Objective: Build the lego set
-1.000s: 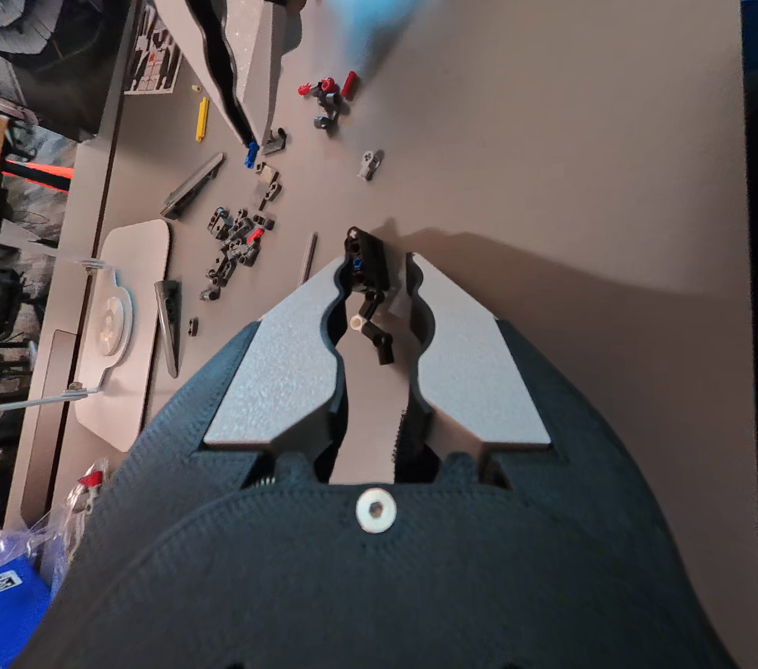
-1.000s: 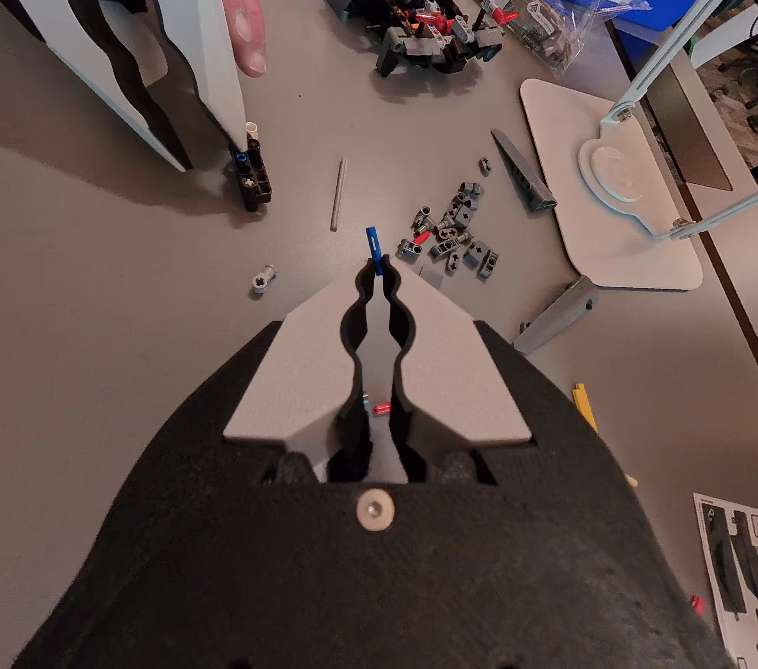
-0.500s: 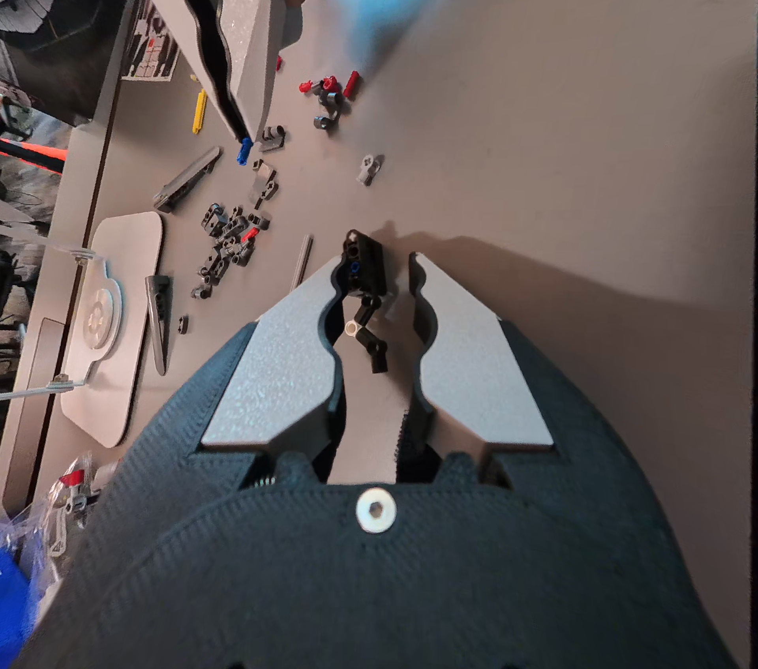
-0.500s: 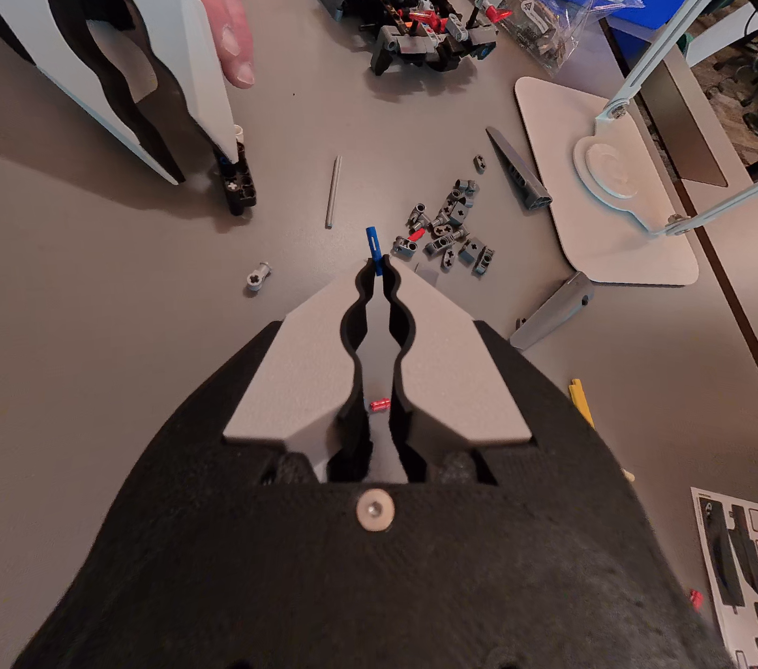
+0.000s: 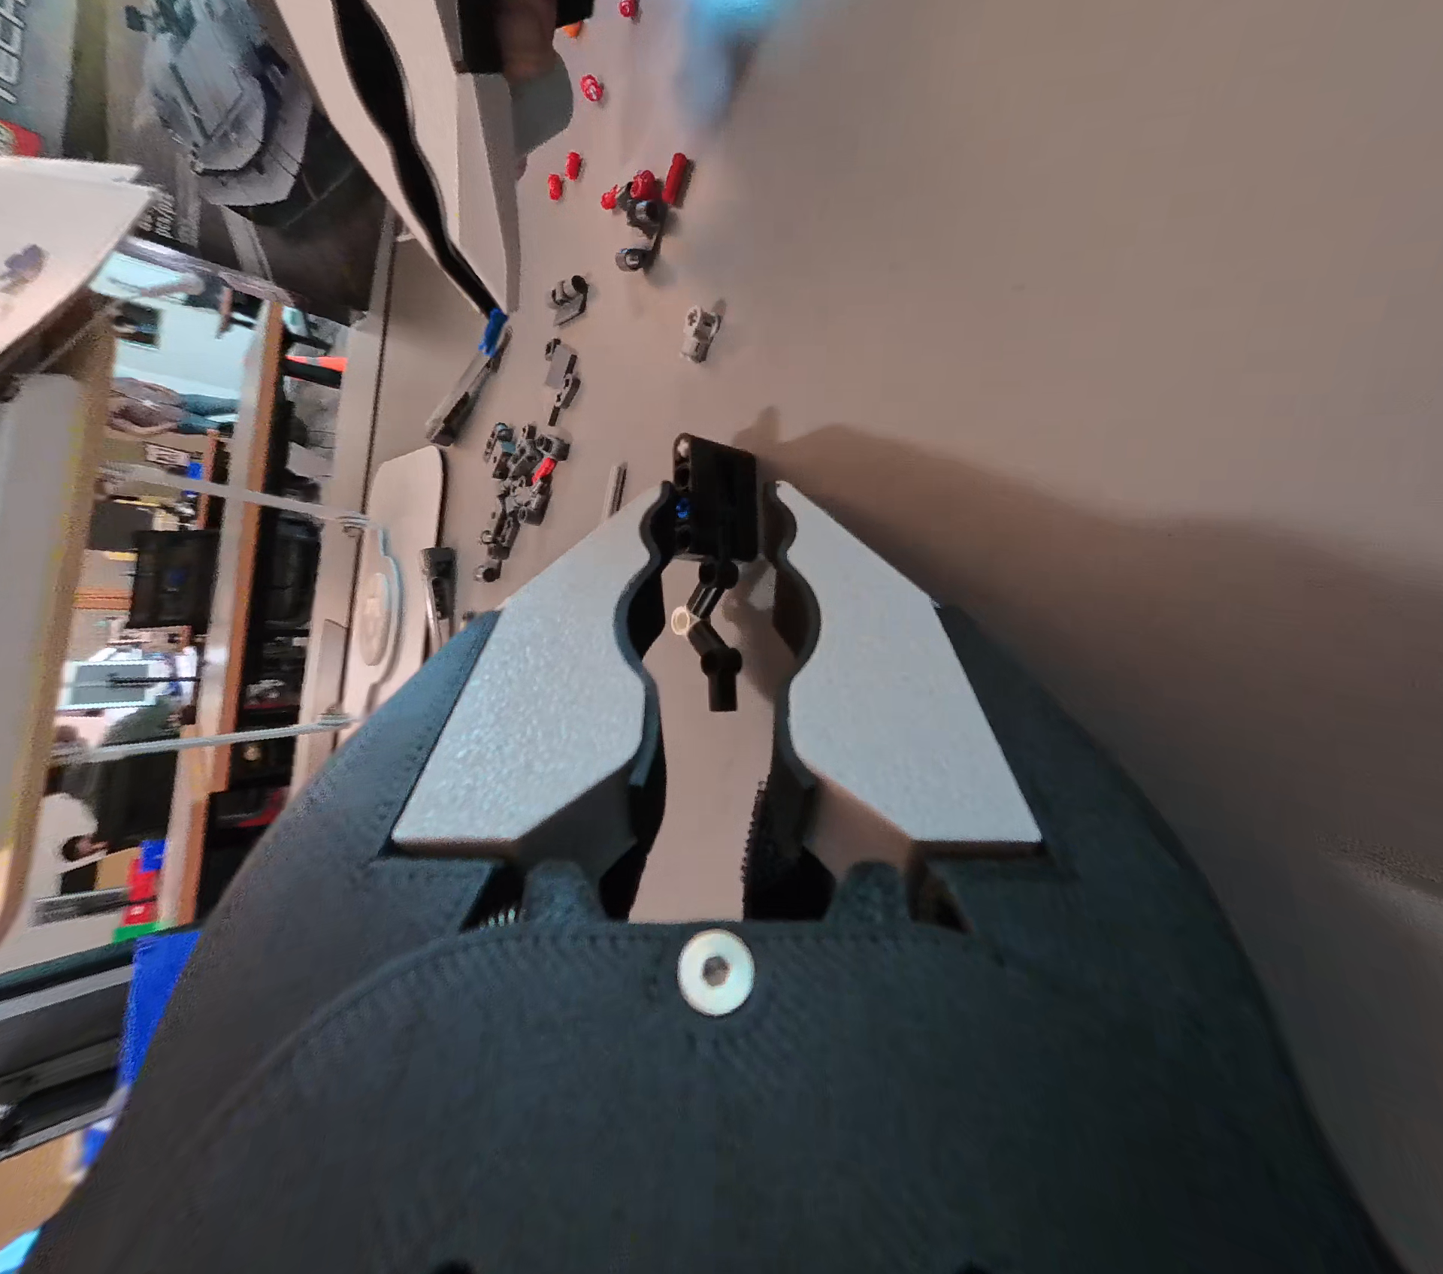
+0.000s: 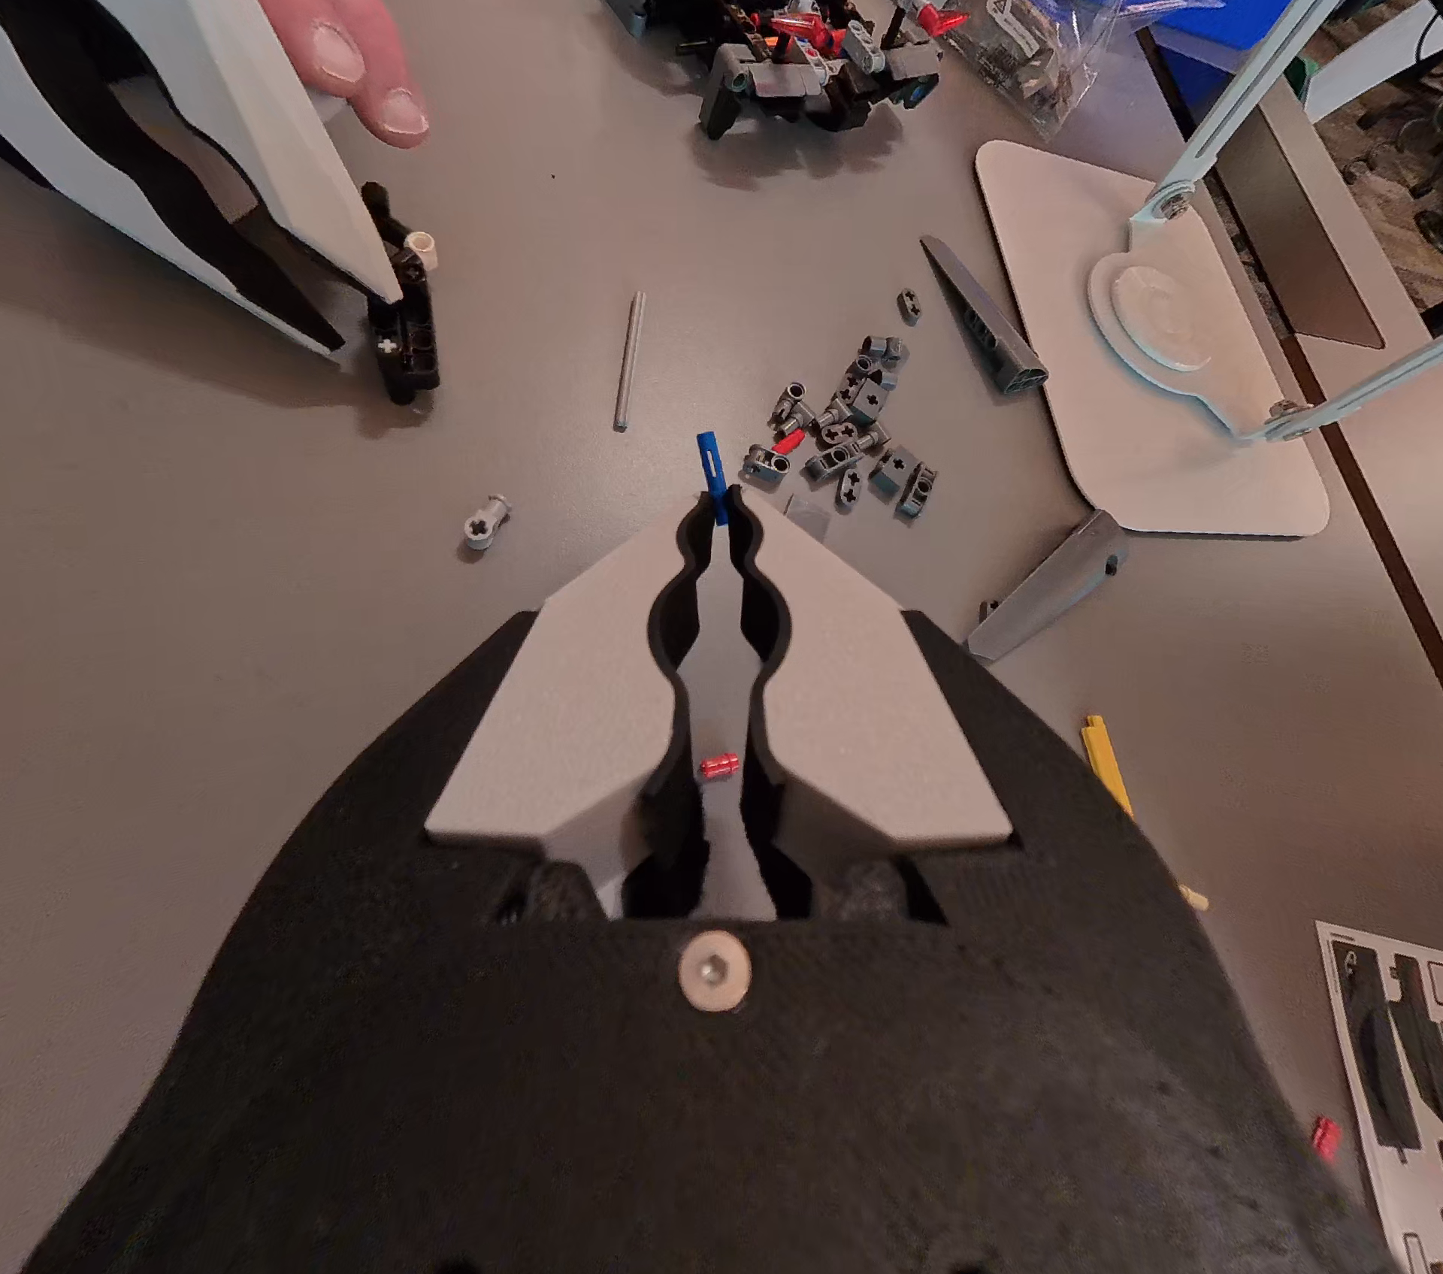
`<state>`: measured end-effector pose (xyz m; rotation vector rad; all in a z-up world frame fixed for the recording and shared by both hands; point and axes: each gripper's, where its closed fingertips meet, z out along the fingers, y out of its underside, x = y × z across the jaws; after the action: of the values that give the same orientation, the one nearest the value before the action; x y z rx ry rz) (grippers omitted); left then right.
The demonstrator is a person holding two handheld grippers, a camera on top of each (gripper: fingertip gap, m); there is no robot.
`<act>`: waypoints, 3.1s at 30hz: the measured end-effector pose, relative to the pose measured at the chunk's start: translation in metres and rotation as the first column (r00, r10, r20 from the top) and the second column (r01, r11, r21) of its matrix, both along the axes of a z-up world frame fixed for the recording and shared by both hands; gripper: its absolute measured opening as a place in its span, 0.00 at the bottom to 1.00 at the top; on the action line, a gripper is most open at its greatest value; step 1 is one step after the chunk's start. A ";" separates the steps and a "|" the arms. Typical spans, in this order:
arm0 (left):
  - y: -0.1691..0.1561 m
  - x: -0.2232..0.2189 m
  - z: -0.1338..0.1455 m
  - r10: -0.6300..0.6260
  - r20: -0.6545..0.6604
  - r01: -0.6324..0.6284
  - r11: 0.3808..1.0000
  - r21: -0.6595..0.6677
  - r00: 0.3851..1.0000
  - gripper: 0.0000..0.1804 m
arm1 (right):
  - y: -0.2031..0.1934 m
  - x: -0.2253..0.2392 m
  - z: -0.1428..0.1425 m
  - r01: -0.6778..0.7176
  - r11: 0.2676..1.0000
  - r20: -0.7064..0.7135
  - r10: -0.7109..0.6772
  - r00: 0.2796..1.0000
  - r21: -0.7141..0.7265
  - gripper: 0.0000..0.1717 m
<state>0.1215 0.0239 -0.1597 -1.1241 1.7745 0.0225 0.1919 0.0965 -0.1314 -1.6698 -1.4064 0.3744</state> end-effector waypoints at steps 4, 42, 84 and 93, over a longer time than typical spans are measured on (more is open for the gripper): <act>-0.004 0.000 0.000 -0.002 0.013 0.002 0.999 0.053 1.000 0.11 | -0.001 0.000 0.000 -0.003 1.000 0.000 0.003 1.000 0.001 0.01; -0.027 -0.006 0.005 -0.064 0.008 0.057 0.938 0.342 0.998 0.04 | -0.006 -0.006 0.008 -0.024 0.999 0.002 0.024 1.000 0.038 0.01; 0.019 -0.049 -0.005 0.167 -0.062 -0.170 0.984 -0.059 0.984 0.11 | -0.031 -0.026 0.001 -0.155 0.986 0.051 0.152 0.987 0.063 0.01; 0.036 -0.058 0.011 0.205 0.014 -0.203 0.975 -0.094 0.979 0.18 | -0.040 -0.034 -0.004 -0.191 0.978 0.108 0.182 0.977 0.087 0.01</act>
<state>0.0634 0.0595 -0.1484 -1.3644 1.6471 0.0516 0.1578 0.0567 -0.1358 -1.4997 -1.6364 0.3259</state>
